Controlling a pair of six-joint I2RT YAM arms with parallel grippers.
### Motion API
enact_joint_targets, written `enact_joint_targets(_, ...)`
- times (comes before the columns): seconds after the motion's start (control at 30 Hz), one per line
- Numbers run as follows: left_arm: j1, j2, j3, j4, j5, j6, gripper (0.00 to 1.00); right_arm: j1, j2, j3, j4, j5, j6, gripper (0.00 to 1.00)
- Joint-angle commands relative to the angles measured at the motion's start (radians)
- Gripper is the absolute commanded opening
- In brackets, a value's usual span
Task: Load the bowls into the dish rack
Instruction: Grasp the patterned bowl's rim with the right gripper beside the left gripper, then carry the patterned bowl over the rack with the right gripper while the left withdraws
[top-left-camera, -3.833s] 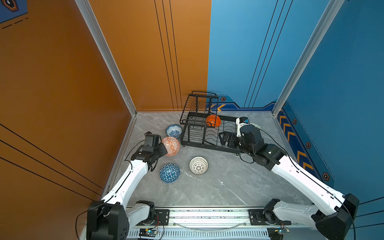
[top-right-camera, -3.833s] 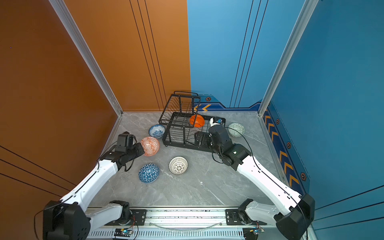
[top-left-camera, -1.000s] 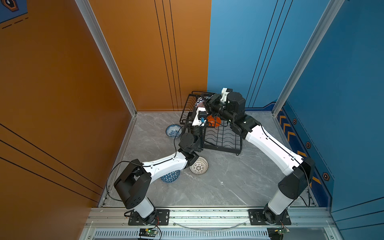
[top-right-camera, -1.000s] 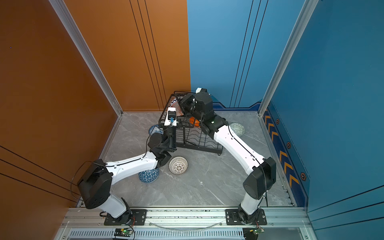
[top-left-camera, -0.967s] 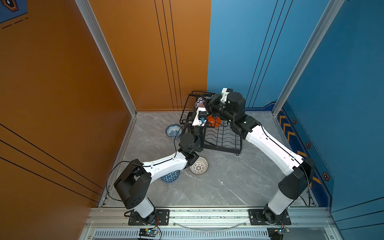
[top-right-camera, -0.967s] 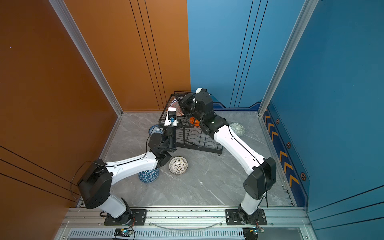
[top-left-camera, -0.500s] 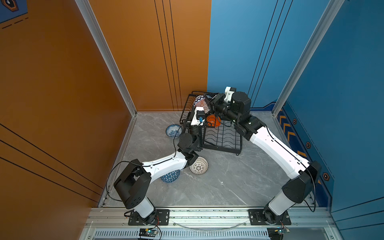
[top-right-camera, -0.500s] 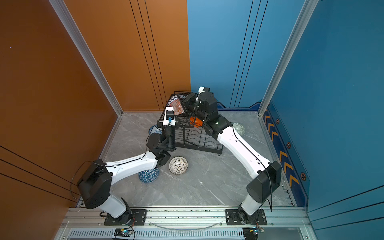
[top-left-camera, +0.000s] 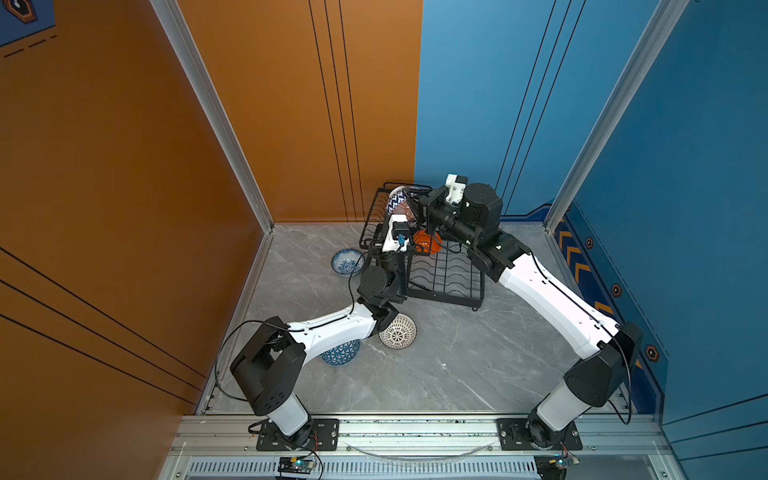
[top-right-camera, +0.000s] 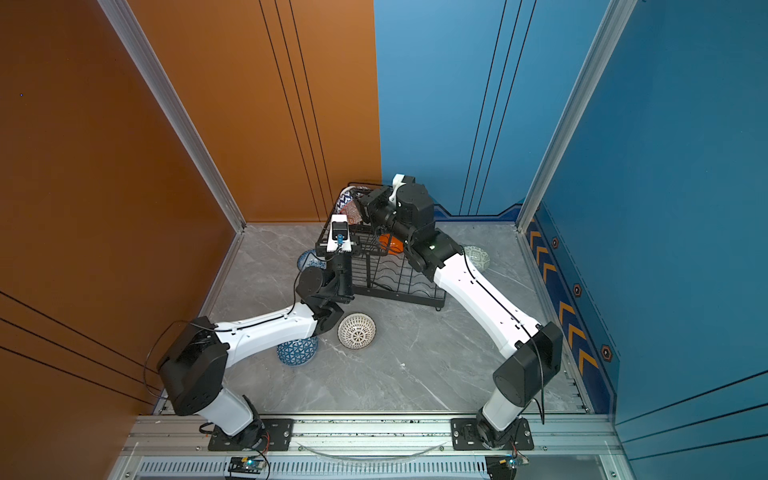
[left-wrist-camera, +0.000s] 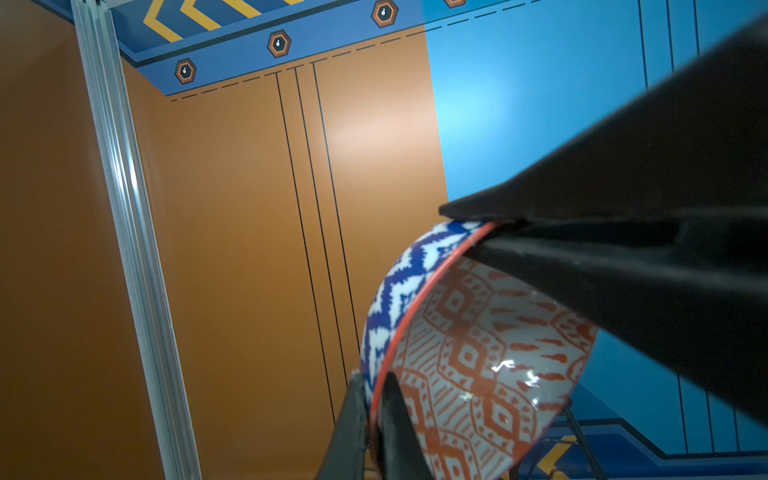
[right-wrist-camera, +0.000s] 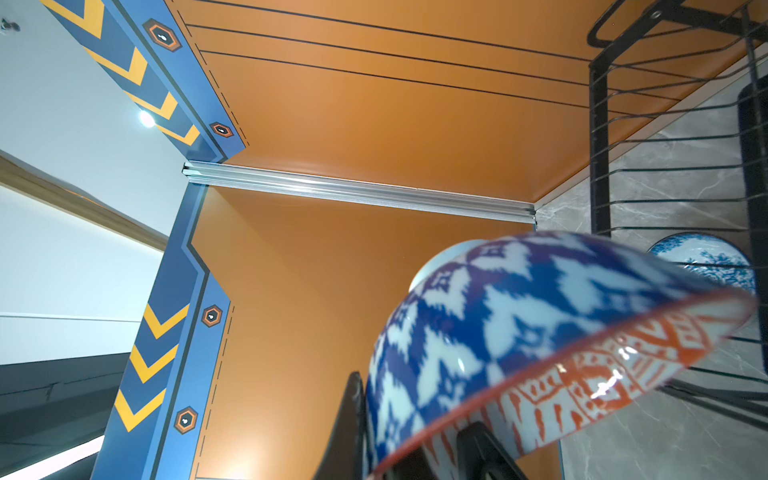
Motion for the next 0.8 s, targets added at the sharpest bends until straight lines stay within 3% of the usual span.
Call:
enact_joint_targets(0.0, -0.006, -0.016, 0.011, 0.042, -0.005, 0.046, 0.0, -0.029, 0.01, -0.001, 0.019, 0.041, -0.085, 0.01)
enact_joint_targets(0.07, -0.006, -0.018, 0.005, 0.04, -0.012, 0.035, 0.08, -0.03, 0.004, -0.009, 0.022, 0.045, -0.086, 0.0)
enact_joint_targets(0.17, -0.003, -0.027, 0.0, 0.021, -0.017, 0.017, 0.05, -0.039, -0.001, -0.015, 0.028, 0.047, -0.085, 0.0)
enact_joint_targets(0.3, -0.002, -0.045, -0.01, 0.013, -0.03, 0.001, 0.16, -0.055, -0.01, -0.021, 0.036, 0.044, -0.084, 0.0)
enact_joint_targets(0.37, -0.002, -0.056, -0.014, 0.004, -0.04, -0.009, 0.29, -0.064, -0.018, -0.033, 0.047, 0.047, -0.084, 0.0)
enact_joint_targets(0.5, -0.003, -0.088, -0.024, -0.016, -0.052, -0.037, 0.43, -0.079, -0.035, -0.055, 0.078, 0.062, -0.084, 0.0)
enact_joint_targets(0.6, -0.004, -0.113, -0.072, -0.025, -0.061, -0.065, 0.7, -0.085, -0.038, -0.055, 0.091, 0.06, -0.095, 0.0)
enact_joint_targets(0.67, -0.011, -0.134, -0.08, -0.036, -0.073, -0.076, 0.98, -0.092, -0.046, -0.063, 0.106, 0.065, -0.096, 0.0)
enact_joint_targets(0.77, -0.025, -0.178, -0.093, -0.071, -0.082, -0.102, 0.98, -0.107, -0.066, -0.091, 0.146, 0.072, -0.096, 0.0)
